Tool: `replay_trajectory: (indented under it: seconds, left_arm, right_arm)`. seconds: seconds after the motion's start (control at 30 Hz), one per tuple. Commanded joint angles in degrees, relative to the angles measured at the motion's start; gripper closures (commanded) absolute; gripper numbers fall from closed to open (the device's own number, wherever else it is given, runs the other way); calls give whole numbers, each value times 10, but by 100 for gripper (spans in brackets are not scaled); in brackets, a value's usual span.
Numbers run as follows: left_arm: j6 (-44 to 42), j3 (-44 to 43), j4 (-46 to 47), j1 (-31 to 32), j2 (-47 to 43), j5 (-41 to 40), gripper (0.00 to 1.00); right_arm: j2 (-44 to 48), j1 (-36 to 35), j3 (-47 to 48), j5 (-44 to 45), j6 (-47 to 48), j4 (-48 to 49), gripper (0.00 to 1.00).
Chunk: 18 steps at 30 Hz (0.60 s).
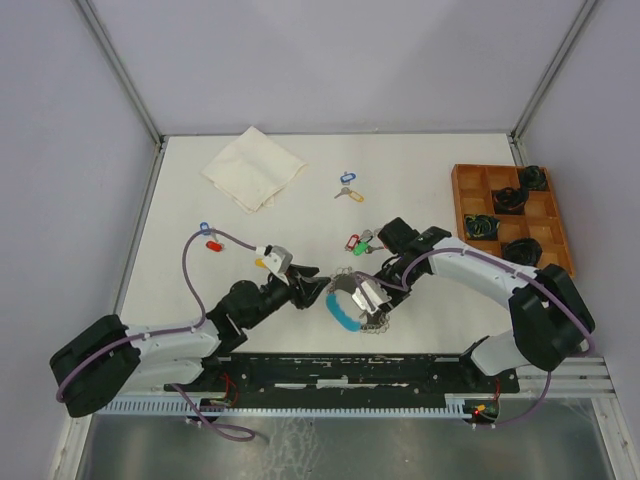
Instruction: Remove the keys from the keyring
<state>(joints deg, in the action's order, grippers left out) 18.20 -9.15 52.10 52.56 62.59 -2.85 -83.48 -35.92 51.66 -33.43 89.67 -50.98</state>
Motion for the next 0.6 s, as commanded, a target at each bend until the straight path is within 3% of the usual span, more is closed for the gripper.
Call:
replay_trajectory:
  seconds: [0.0, 0.57]
  left_arm:
    - [5, 23, -3, -3, -52, -34, 47]
    - [1, 60, -47, -3, -147, -61, 46]
  right_arm:
    - [-8, -22, -10, 68, -43, 100, 54]
    - [-56, -64, -16, 105, -26, 88, 56]
